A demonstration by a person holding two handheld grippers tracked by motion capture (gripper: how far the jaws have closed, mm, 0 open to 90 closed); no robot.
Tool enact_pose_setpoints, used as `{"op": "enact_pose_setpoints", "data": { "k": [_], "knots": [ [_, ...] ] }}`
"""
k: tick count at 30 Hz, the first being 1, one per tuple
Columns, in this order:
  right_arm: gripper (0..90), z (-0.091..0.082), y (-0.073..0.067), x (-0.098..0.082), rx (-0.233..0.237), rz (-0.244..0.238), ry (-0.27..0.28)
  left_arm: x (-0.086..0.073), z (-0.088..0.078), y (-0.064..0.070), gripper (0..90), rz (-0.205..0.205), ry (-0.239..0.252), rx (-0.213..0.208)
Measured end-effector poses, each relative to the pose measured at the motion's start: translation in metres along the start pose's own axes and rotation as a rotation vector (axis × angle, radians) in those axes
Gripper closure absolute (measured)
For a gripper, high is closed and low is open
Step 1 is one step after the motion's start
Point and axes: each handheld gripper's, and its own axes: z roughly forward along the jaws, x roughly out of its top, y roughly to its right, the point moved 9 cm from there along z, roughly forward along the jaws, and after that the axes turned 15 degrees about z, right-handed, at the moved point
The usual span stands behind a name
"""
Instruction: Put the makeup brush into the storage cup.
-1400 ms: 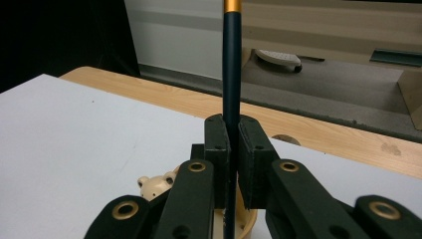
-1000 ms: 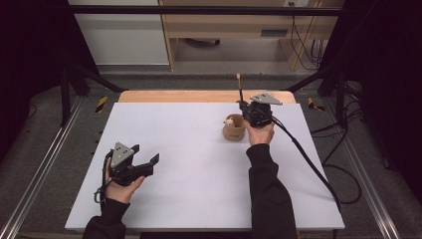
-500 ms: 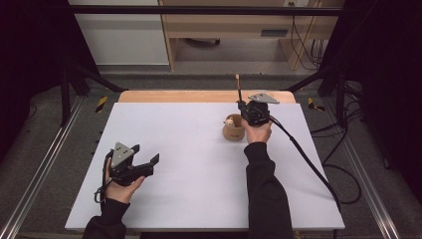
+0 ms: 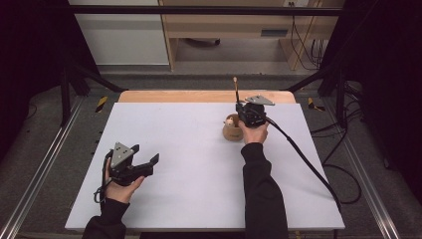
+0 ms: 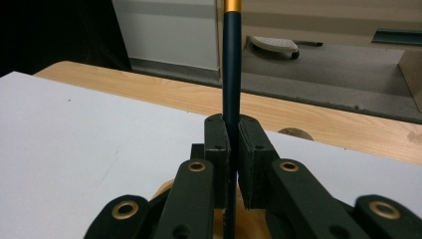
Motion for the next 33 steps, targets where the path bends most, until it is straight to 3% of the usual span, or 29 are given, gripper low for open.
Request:
{"op": "enact_pose_setpoints", "data": {
  "k": [15, 33],
  "knots": [
    [84.2, 0.006, 0.002, -0.013, -0.003, 0.016, -0.019, 0.0, 0.001, 0.0, 20.9, 0.002, -0.001, 0.0],
    [84.0, 0.007, 0.002, -0.024, -0.007, 0.002, -0.038, -0.001, 0.001, 0.001, 20.9, 0.005, -0.005, 0.0]
  ]
}}
